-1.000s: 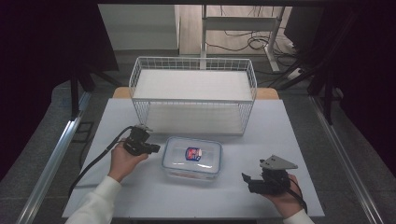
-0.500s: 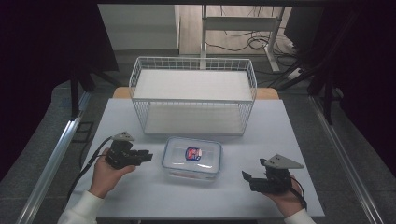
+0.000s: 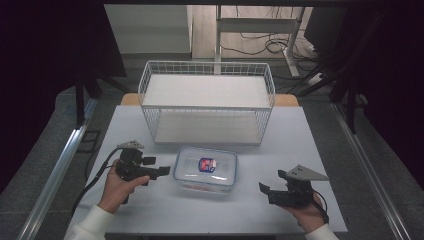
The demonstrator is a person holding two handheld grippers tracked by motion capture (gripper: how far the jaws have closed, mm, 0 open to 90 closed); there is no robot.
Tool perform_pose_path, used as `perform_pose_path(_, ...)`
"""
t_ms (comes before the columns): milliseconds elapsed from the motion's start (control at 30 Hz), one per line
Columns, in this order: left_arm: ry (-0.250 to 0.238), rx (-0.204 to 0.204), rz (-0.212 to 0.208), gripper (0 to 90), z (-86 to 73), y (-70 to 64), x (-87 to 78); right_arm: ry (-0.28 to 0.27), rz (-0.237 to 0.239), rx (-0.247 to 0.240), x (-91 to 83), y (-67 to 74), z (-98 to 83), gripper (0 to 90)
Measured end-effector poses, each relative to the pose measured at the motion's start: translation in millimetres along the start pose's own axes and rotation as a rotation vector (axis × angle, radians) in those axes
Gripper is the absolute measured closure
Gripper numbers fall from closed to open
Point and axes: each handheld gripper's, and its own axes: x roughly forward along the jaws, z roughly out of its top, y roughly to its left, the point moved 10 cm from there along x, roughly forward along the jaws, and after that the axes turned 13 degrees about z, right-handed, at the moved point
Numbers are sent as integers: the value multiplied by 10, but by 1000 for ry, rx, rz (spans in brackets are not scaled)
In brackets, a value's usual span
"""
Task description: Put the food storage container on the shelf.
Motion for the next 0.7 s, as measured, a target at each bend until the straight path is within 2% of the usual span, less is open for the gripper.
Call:
perform_pose_path(267,10,-37,-43,101,12,-53,94,-10,65,52,50,62,-1,154)
perform_pose_path(300,16,-54,-63,93,19,-73,136,-11,91,73,86,87,3,146)
perform_pose_path(400,24,-71,-100,84,25,-107,199,-21,140,80,126,140,20,137)
perform_pose_path(533,36,-88,-125,83,29,-128,280,-18,142,89,159,142,23,137)
perform_pose_path(633,37,-108,-141,94,64,-113,365,-14,138,116,229,136,30,137)
perform_pose_path(700,38,-133,-173,99,103,-95,446,-7,137,113,269,150,35,137)
